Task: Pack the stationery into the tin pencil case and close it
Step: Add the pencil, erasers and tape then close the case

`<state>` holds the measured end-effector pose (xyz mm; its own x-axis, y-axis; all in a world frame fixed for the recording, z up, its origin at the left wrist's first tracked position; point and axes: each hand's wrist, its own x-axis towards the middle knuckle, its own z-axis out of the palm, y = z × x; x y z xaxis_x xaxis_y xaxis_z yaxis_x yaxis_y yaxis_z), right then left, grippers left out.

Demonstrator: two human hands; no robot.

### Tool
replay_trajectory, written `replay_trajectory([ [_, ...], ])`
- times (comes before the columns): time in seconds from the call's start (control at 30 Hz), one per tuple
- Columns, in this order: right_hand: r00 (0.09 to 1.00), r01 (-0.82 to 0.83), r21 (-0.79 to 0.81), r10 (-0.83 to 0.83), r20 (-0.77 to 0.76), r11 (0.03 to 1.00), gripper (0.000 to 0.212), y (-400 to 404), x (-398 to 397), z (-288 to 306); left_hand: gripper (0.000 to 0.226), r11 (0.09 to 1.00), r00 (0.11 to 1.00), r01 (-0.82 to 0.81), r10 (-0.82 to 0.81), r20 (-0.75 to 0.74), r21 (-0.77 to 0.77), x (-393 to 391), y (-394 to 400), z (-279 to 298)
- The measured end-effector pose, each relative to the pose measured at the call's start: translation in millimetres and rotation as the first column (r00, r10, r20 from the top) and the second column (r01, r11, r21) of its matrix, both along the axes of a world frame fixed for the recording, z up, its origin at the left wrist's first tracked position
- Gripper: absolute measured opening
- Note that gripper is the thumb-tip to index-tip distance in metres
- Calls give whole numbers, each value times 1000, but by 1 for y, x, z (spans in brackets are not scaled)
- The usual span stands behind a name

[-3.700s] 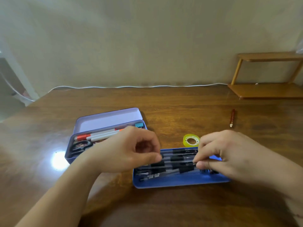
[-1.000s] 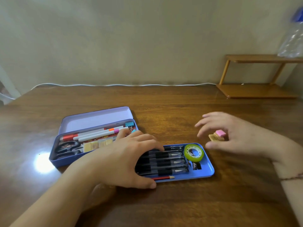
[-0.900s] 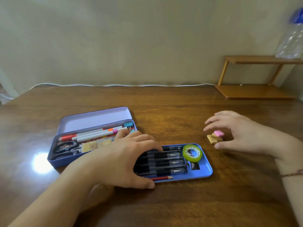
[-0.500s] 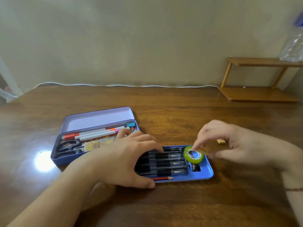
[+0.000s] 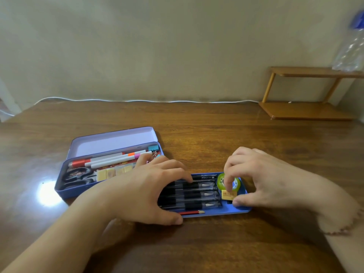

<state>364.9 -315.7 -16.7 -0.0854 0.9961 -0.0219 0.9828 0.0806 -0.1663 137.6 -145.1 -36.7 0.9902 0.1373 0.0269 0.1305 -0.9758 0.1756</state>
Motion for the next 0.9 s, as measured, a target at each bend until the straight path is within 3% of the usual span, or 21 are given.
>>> replay_trajectory([
  [0.73,1000,-9,57,8,27,998,17,2,-2,-7,70,1000,1000,10,-10,4,6,1,1,-1],
  [0.9,990,66,60,-58,-127,996,31,-2,10,4,71,1000,1000,9,-9,10,13,0,0,-1],
])
